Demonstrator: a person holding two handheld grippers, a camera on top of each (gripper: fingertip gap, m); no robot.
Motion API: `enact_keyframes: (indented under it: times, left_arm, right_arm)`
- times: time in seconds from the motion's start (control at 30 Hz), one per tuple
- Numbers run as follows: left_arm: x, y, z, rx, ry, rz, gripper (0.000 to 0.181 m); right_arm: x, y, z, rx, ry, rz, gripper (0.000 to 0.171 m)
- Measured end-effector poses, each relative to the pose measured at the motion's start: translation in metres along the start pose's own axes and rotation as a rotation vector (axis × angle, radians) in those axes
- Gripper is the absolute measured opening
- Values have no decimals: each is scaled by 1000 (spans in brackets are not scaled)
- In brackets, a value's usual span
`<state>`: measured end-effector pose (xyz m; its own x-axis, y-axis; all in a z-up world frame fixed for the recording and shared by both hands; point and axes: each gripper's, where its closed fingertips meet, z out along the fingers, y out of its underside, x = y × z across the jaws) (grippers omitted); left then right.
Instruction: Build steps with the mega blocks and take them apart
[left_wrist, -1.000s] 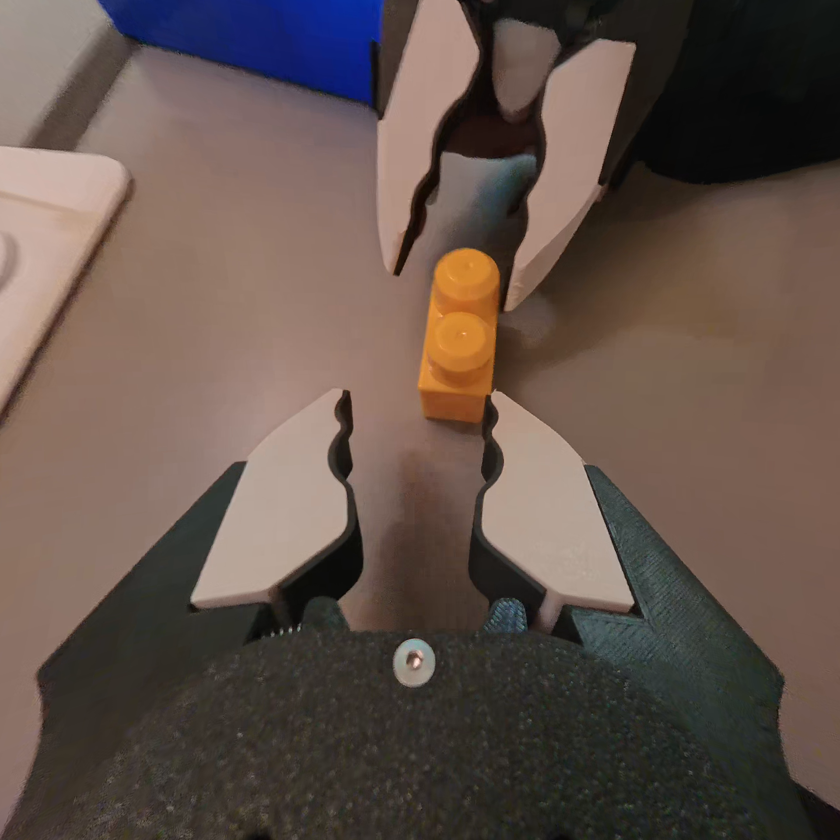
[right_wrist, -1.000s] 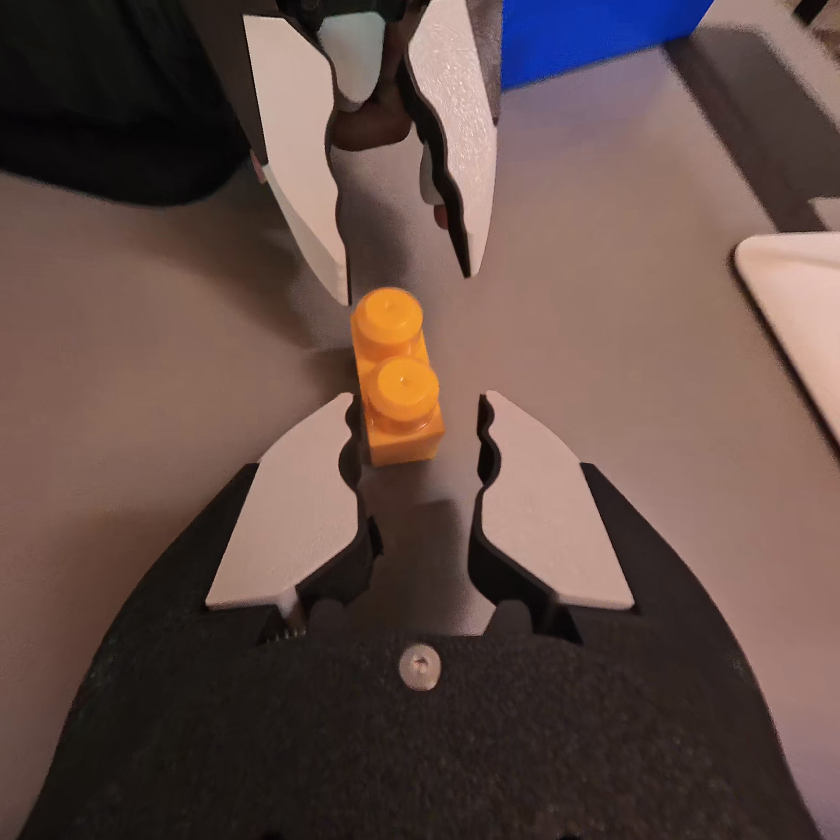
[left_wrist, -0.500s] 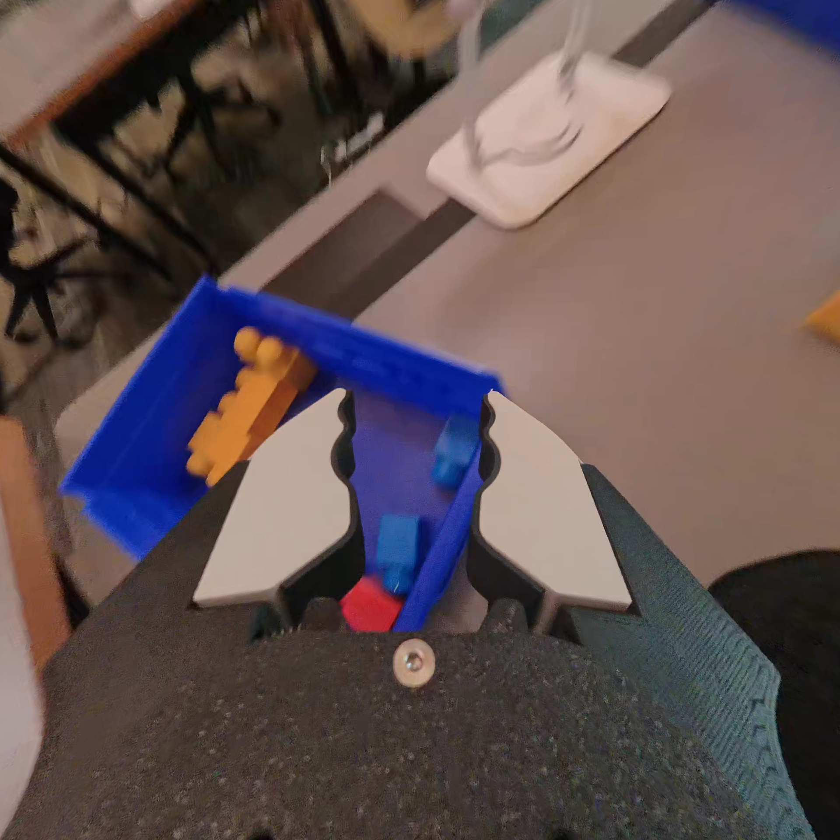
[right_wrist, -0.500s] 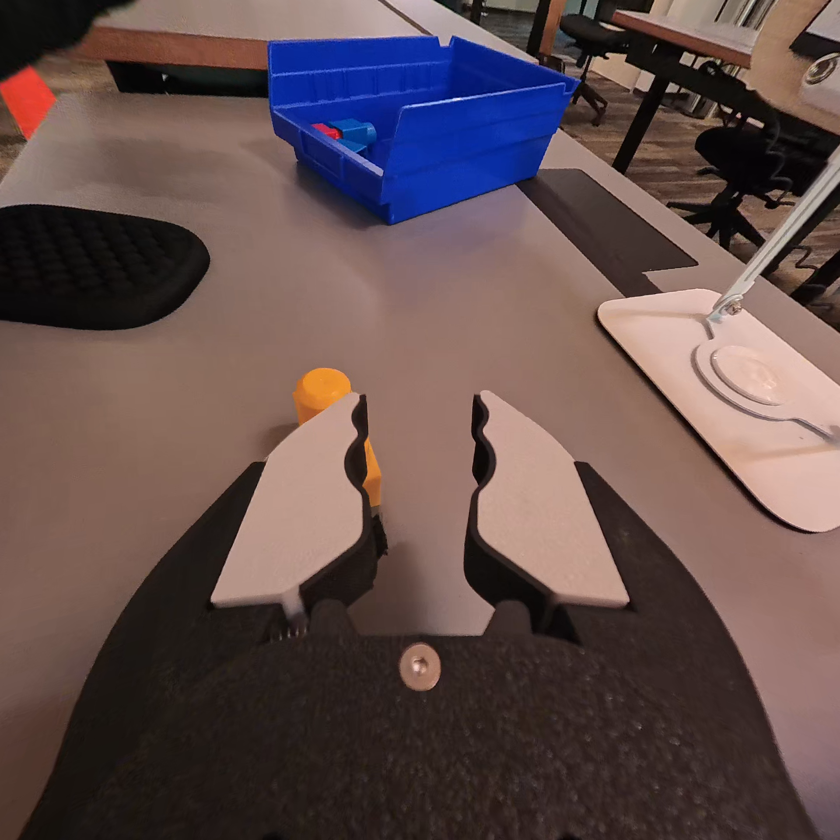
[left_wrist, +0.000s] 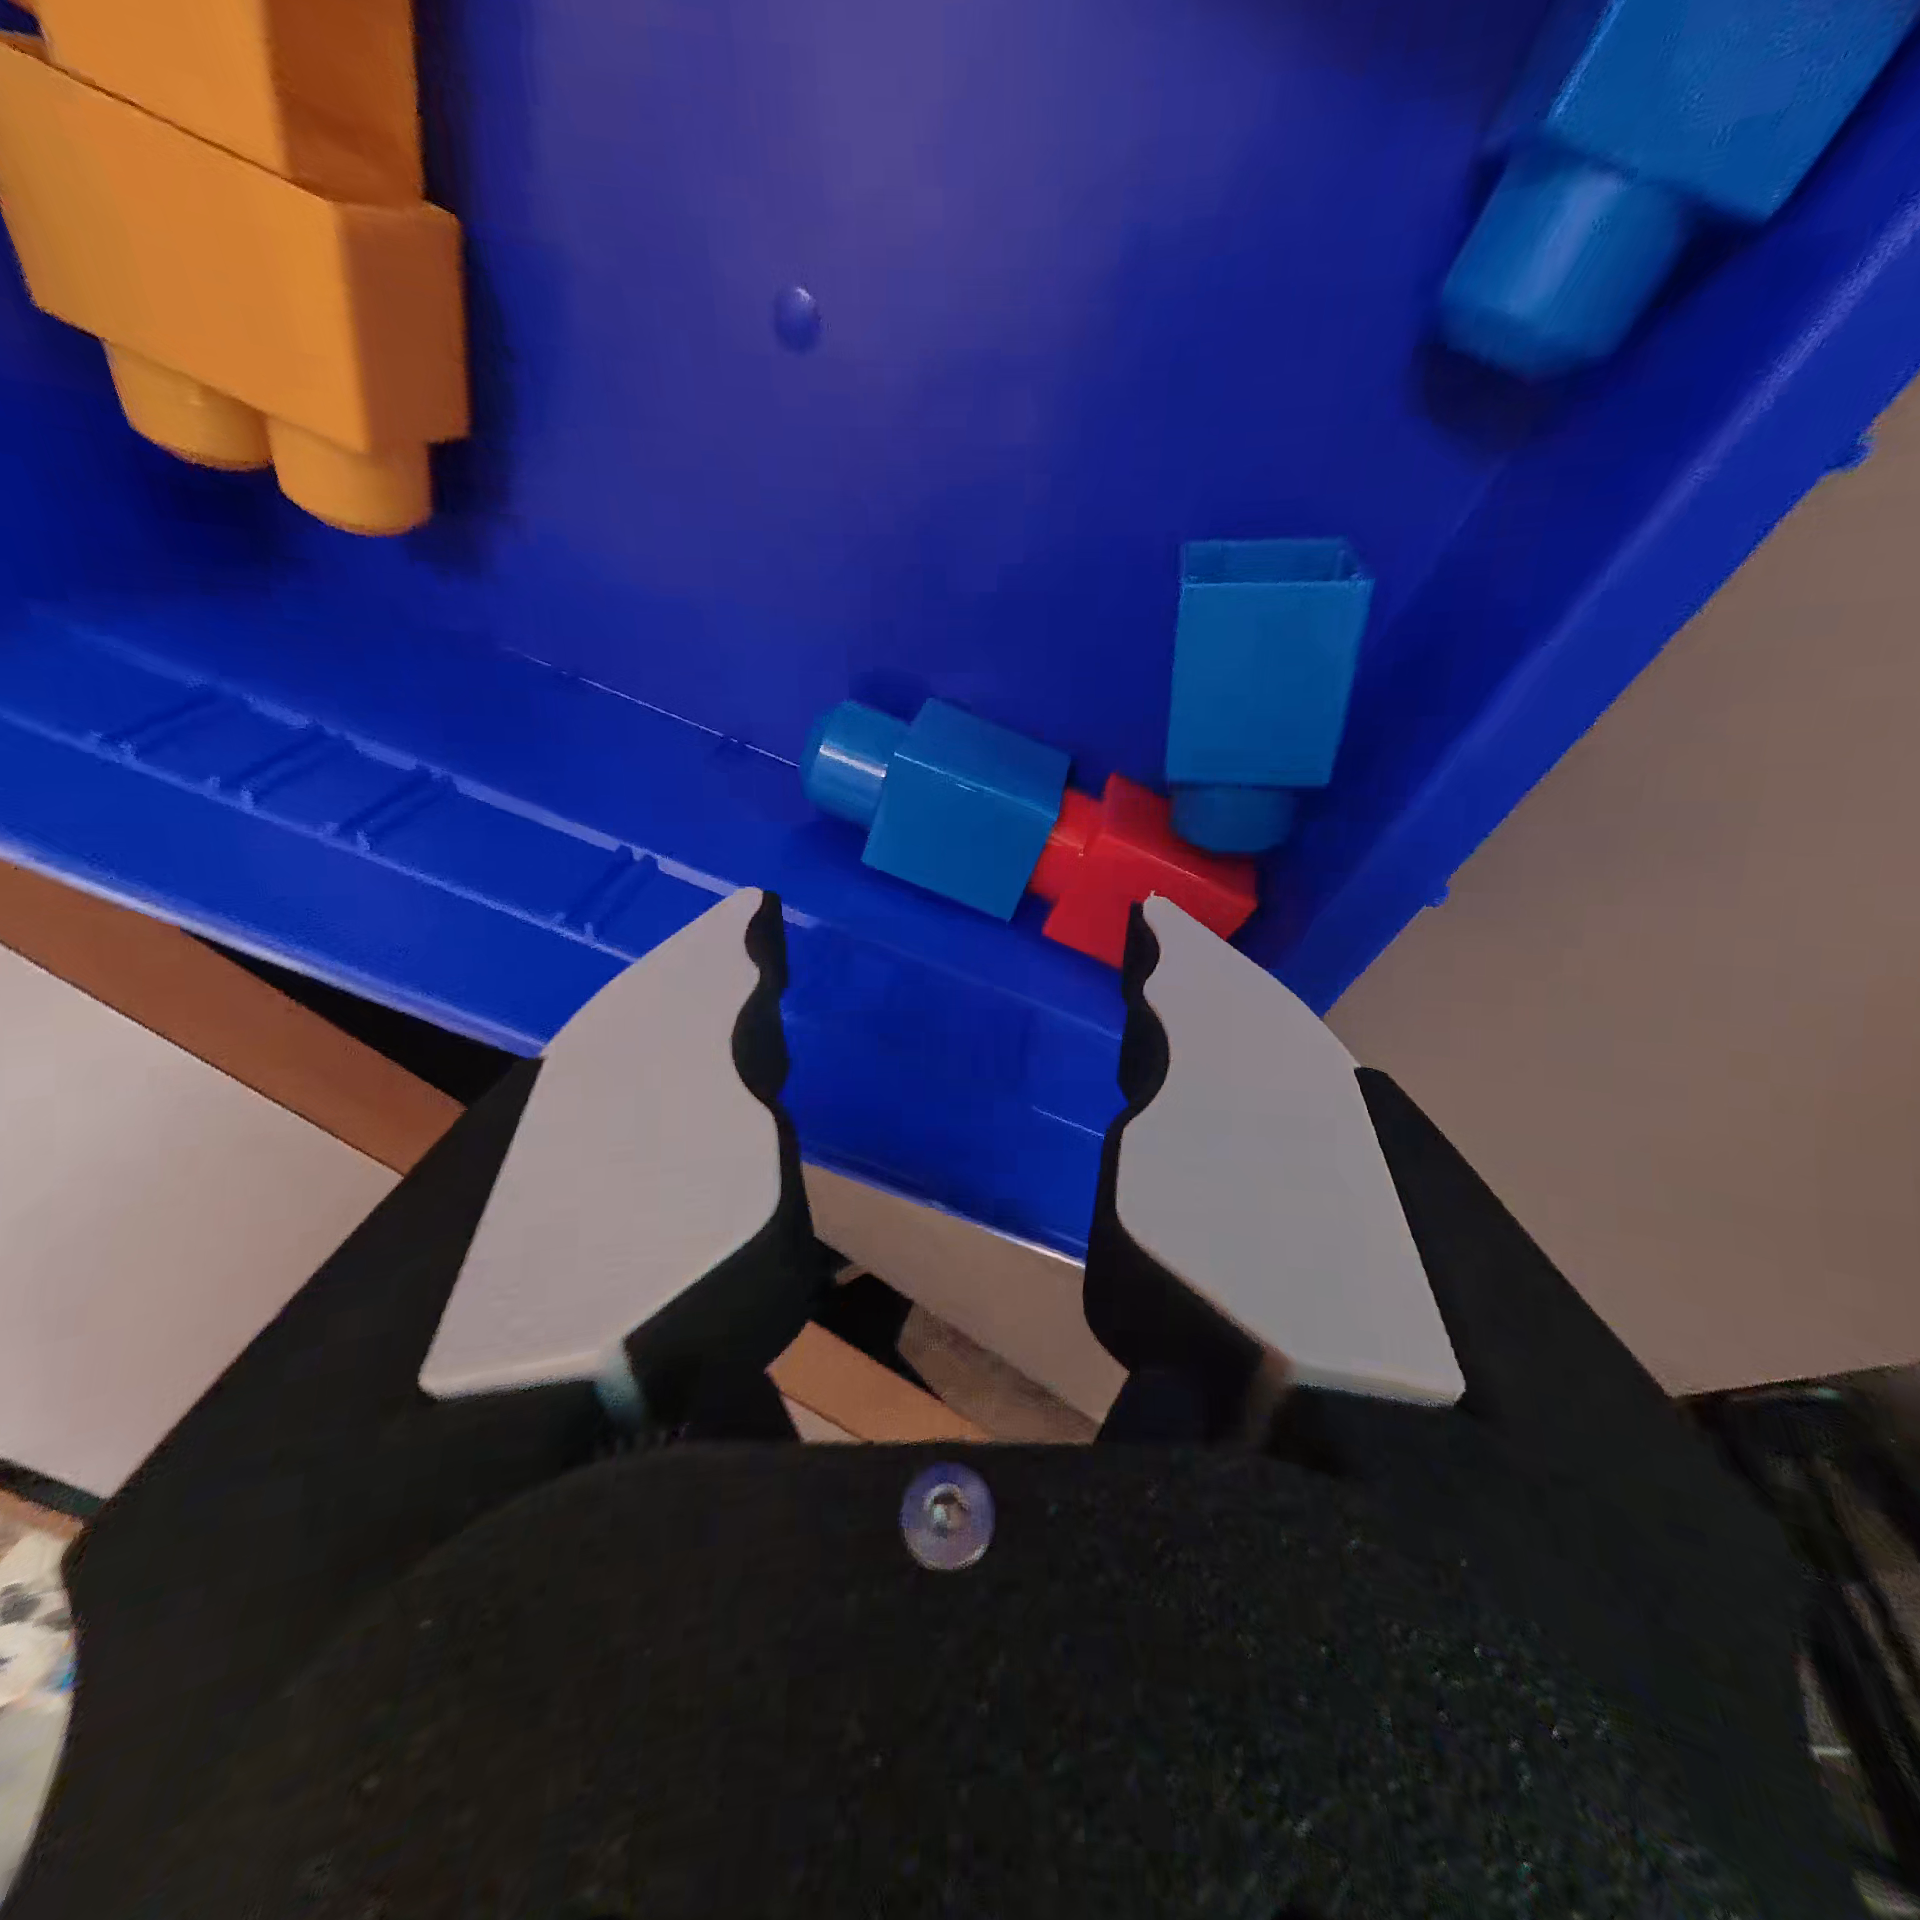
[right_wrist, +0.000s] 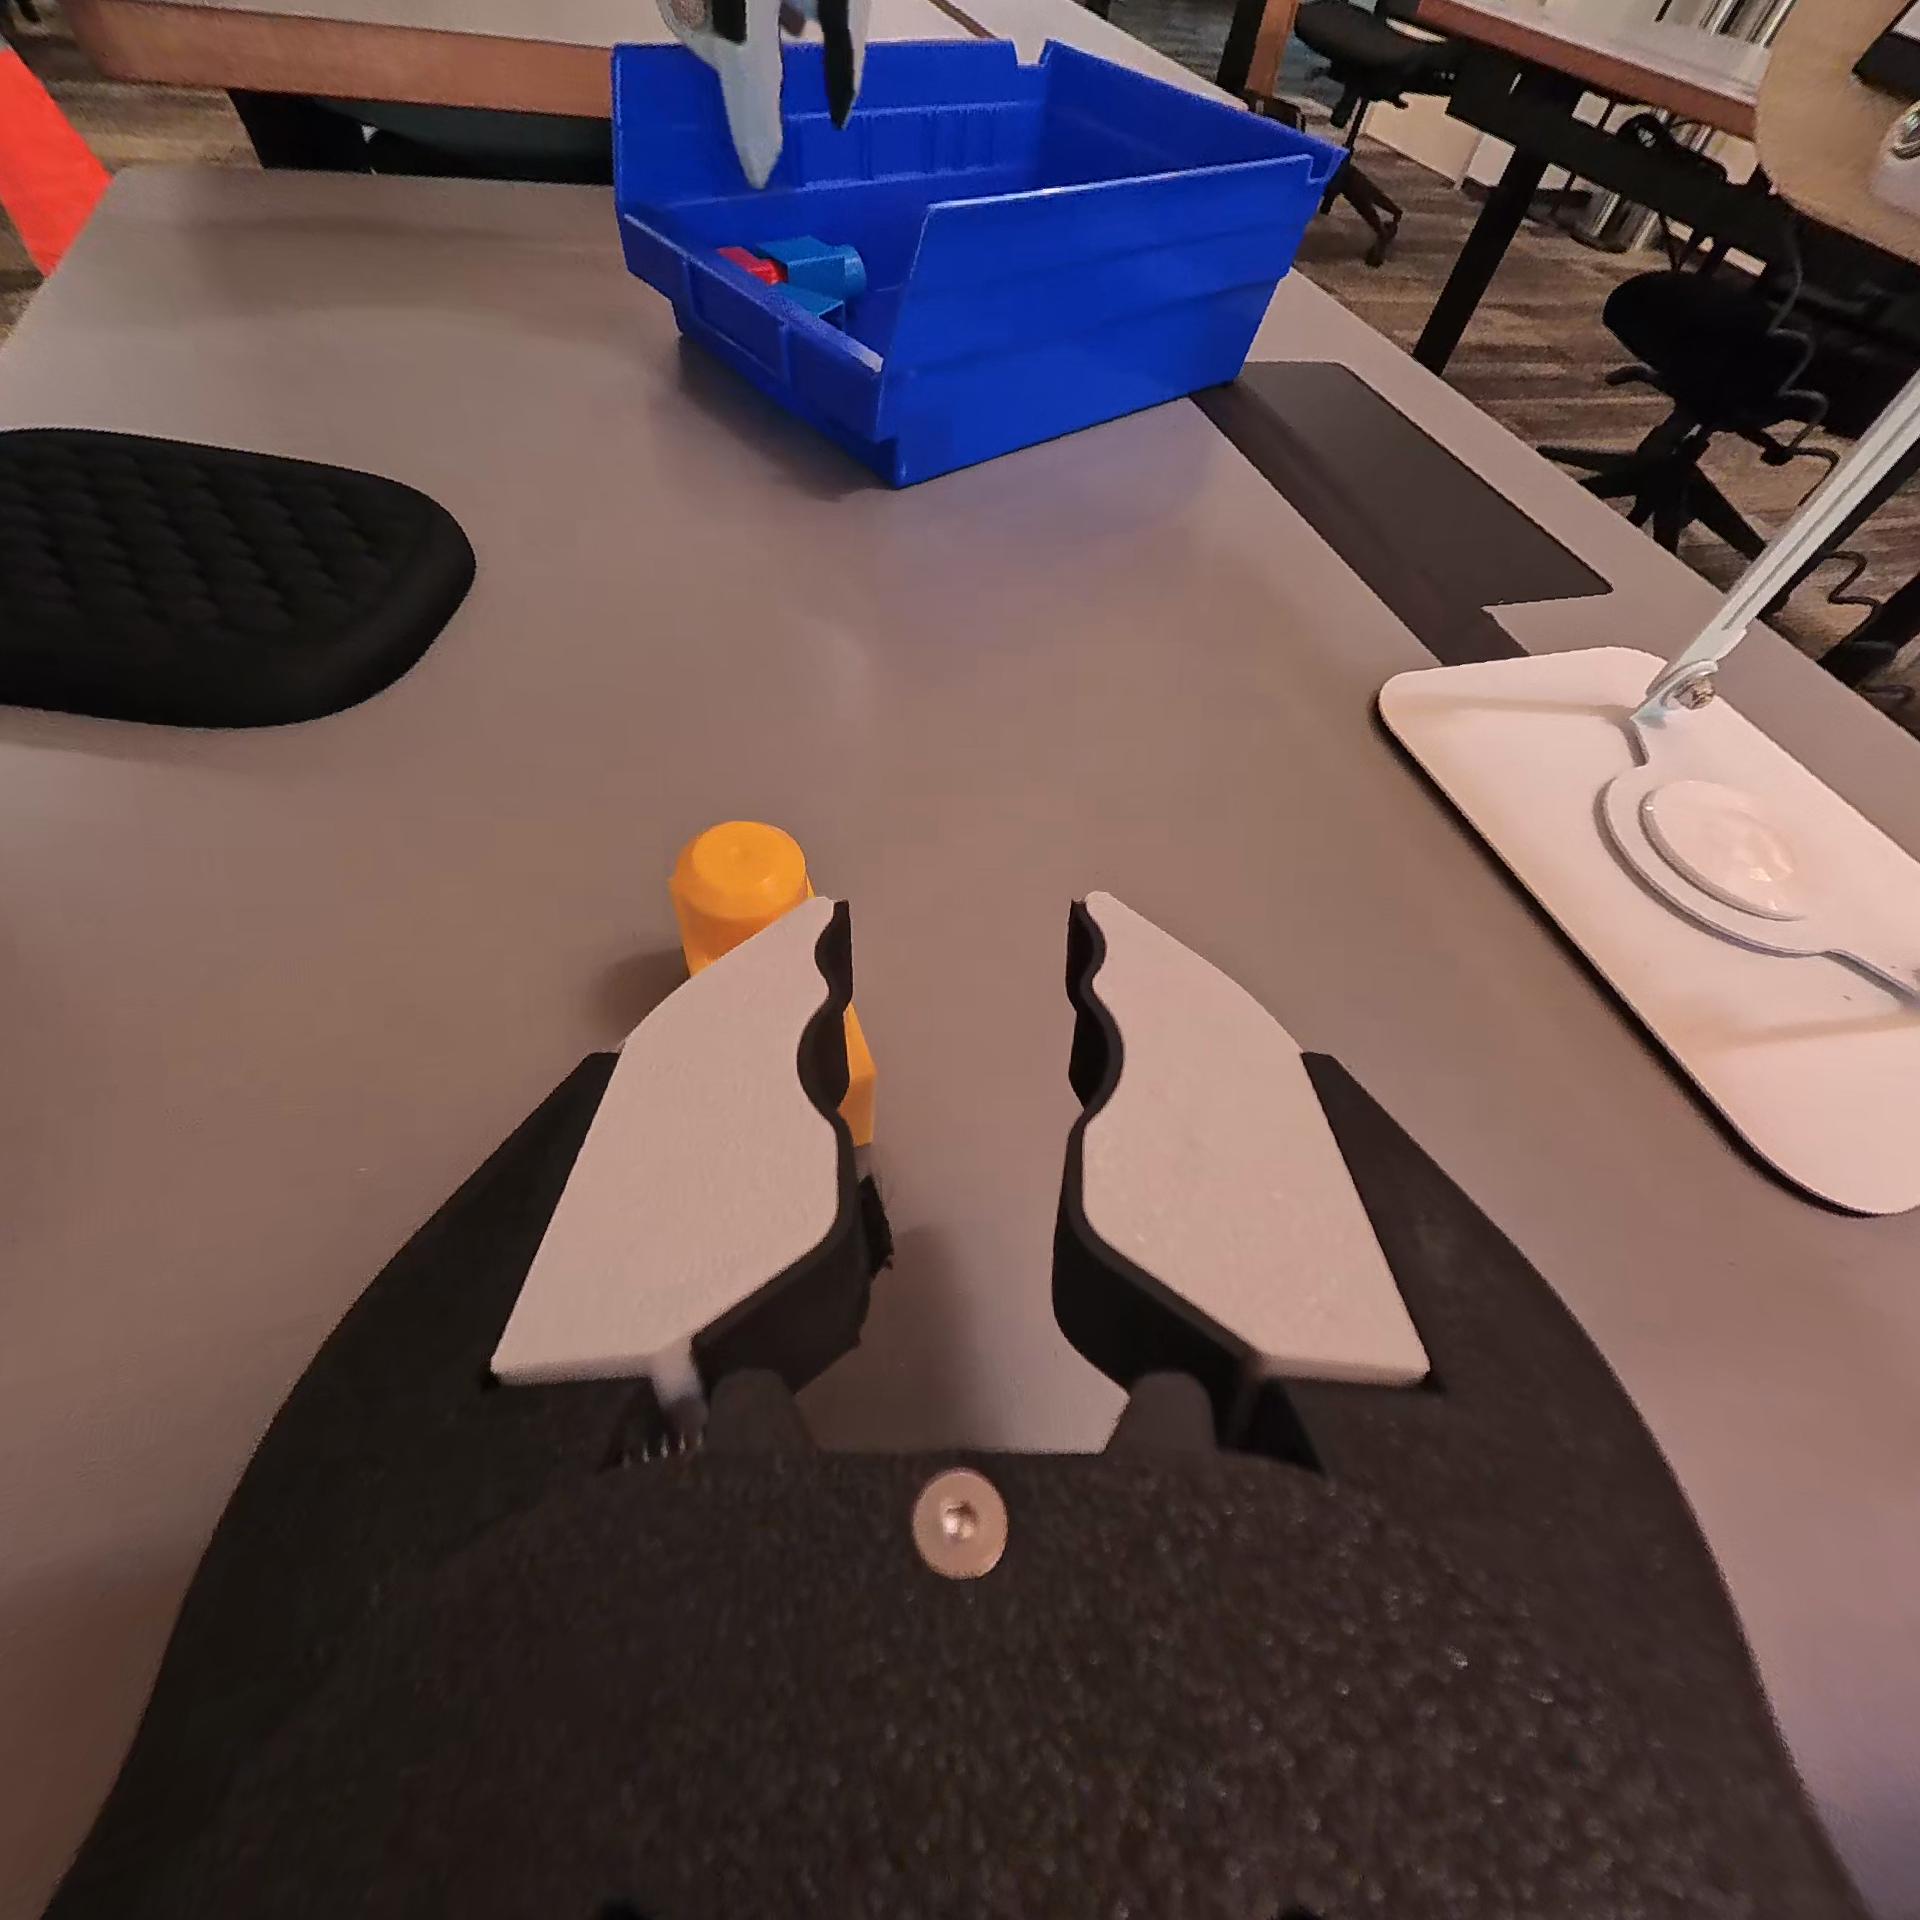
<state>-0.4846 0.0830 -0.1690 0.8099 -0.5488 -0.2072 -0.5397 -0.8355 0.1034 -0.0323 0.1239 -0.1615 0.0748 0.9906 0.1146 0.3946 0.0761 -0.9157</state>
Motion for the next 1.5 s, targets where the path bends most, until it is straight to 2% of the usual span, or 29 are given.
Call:
enact_keyframes:
  times: [0.3,0.47,0.6,0.87,0.9,1.17,1.4,1.5]
  left_arm:
    - [-2,-1,33,-117,45,116,64]
    - [-2,-6,35,-124,78,110,60]
    - [-3,3,39,-200,81,95,59]
    - [-6,-4,46,-195,65,95,58]
    - [-7,-7,43,-174,52,107,42]
    - [-24,-6,17,-28,-60,90,41]
    - [-46,-38,-45,367,-307,31,40]
    - [-47,-44,-64,487,-371,-3,41]
  right_arm:
    - [0,4,1,-7,-9,4,39]
    - [2,6,2,-8,-10,11,39]
    - [1,7,2,-10,-15,15,38]
    - [2,10,4,-20,-12,15,37]
    - [2,10,4,-18,-12,17,37]
    - [1,8,4,-13,-11,13,36]
    - [4,6,3,0,8,16,35]
    - [4,6,3,3,13,19,35]
